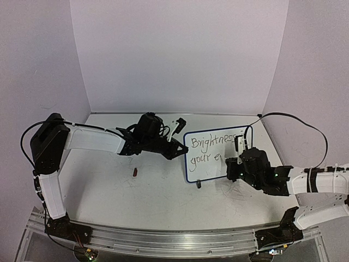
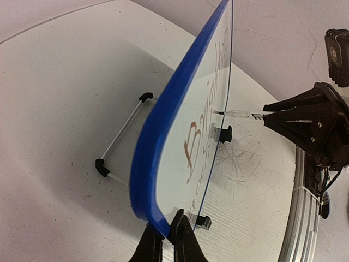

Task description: Write a sentence on the whiteboard

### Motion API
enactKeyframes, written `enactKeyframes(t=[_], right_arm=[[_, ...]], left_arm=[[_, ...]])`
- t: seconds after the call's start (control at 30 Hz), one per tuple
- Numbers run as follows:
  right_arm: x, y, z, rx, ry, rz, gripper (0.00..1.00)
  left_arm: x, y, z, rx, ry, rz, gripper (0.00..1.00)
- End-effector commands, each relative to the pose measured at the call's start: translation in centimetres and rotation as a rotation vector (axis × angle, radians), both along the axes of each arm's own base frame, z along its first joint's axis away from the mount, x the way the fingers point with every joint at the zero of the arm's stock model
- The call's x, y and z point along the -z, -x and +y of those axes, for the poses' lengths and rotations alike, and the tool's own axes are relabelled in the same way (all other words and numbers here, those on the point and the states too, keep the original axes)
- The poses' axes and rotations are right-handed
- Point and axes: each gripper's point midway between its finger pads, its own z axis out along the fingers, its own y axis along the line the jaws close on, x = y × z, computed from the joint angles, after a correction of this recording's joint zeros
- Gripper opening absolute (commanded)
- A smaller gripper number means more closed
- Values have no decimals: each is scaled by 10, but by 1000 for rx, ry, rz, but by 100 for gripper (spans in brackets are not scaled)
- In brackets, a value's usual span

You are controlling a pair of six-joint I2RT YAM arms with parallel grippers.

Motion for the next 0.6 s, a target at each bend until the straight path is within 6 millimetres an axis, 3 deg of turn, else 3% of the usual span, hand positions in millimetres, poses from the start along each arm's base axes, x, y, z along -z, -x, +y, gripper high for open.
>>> enactKeyframes(t=[0.0,0.23,0.57], right_arm=[[-2,0,-8,37,-2,7,0],[-9,-3,-9,53,1,-9,0],[-34,-16,-3,61,-15,-71,0]], left_arm=[[42,-9,24,-68,-192,-12,0],[42,-8,24,-68,-192,-10,0],[41,-8,23,-67,-192,-12,0]])
